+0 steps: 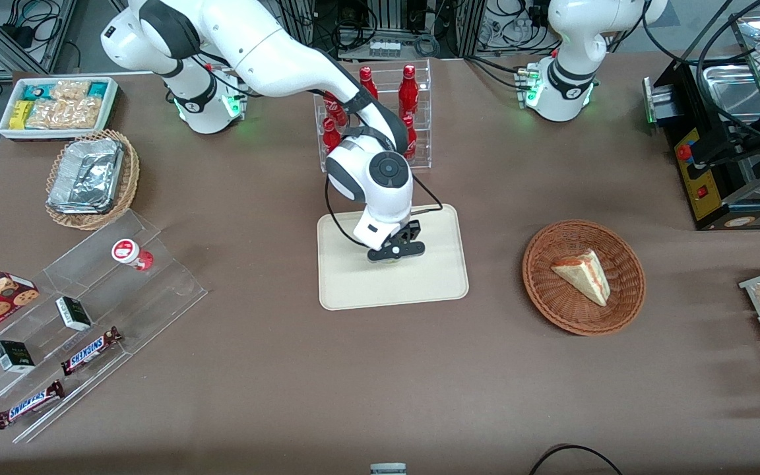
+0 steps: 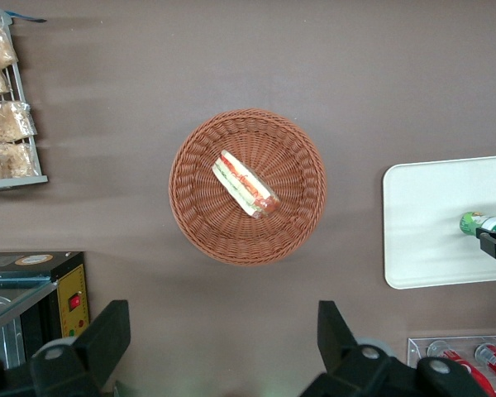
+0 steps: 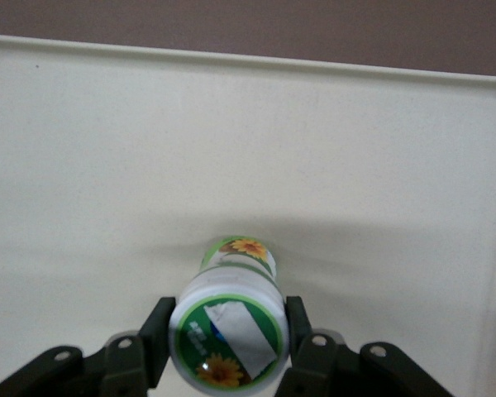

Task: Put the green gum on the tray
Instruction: 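Lower the gum container onto the tray and open the right gripper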

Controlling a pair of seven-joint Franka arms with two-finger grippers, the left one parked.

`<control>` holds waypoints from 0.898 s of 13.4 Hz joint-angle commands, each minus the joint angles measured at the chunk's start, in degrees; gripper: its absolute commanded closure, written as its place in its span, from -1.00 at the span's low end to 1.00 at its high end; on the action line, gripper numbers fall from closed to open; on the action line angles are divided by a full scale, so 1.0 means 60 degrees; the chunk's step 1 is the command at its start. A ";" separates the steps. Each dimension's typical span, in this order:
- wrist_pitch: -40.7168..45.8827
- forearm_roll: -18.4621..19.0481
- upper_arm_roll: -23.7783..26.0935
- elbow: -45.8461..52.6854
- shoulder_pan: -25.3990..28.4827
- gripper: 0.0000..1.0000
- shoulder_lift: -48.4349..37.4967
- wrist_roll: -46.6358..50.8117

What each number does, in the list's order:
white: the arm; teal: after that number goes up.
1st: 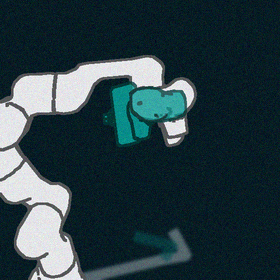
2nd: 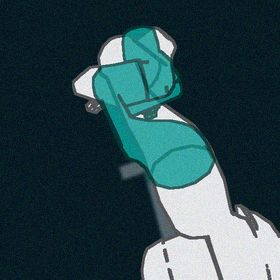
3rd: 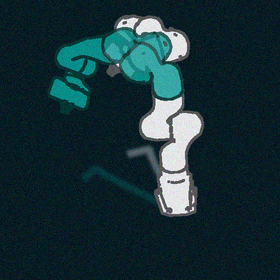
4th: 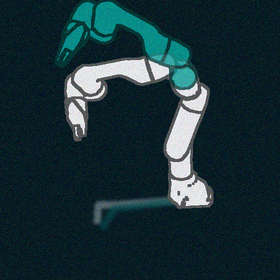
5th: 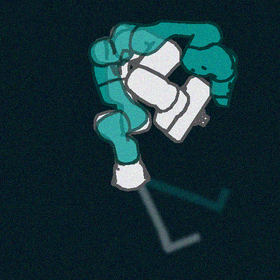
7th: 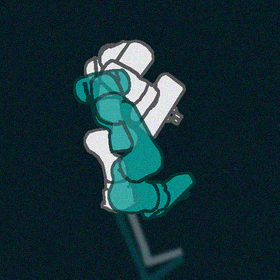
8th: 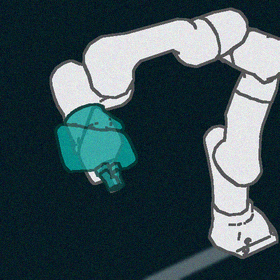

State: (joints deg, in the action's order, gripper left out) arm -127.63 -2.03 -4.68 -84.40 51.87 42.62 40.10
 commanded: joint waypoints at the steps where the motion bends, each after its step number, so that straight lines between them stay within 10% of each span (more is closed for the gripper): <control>1: -0.0072 -0.0071 -0.0099 0.0224 0.0056 -0.98 0.0177 0.0143; 12: 0.2118 -0.0613 -0.0143 -0.1504 -0.1407 -1.00 -0.3422 -0.0600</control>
State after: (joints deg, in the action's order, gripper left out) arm -120.52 -4.06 -5.99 -87.96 45.49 30.43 39.14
